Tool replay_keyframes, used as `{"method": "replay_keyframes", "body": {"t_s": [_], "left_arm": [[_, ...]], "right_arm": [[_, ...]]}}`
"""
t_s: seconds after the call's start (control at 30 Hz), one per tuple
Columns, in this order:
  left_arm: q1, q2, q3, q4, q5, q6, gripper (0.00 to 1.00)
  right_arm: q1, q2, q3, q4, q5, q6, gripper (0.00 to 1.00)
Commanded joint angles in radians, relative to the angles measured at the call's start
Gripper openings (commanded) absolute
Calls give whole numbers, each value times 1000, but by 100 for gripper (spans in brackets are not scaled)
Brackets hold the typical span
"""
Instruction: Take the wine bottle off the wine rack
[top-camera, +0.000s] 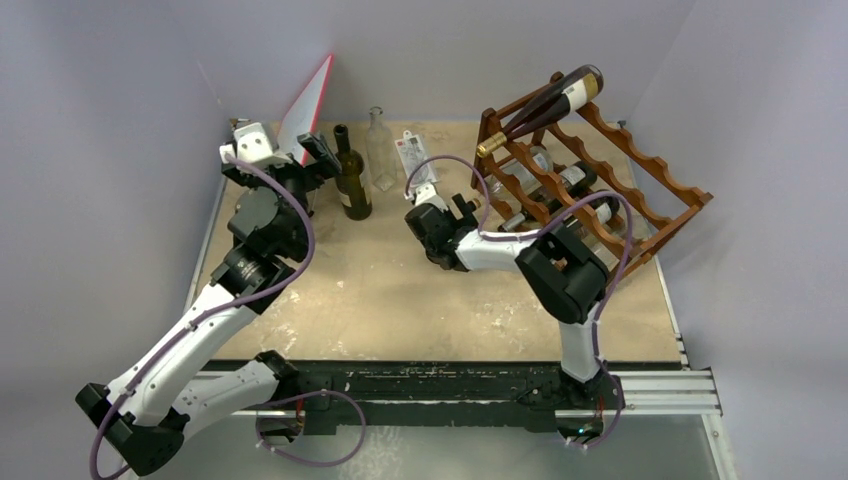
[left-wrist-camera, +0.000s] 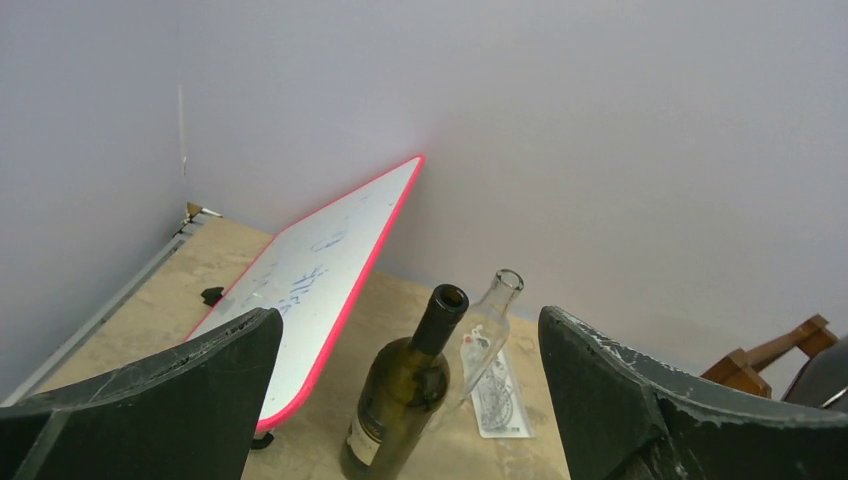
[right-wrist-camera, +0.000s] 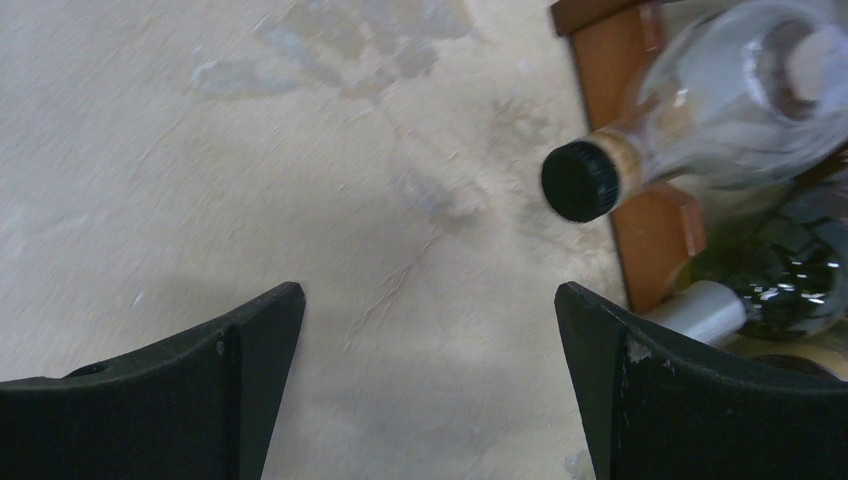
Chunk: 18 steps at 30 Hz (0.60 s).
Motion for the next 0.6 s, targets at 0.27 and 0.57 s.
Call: {"method": "replay_keyframes", "body": {"t_s": [0.27, 0.57], "left_arm": [[-5, 5, 25, 40, -20, 25, 100], [0, 60, 49, 12, -12, 32, 100]], "right_arm": [[-18, 31, 4, 226, 174, -307, 97], [-81, -101, -175, 433, -87, -656, 96]]}}
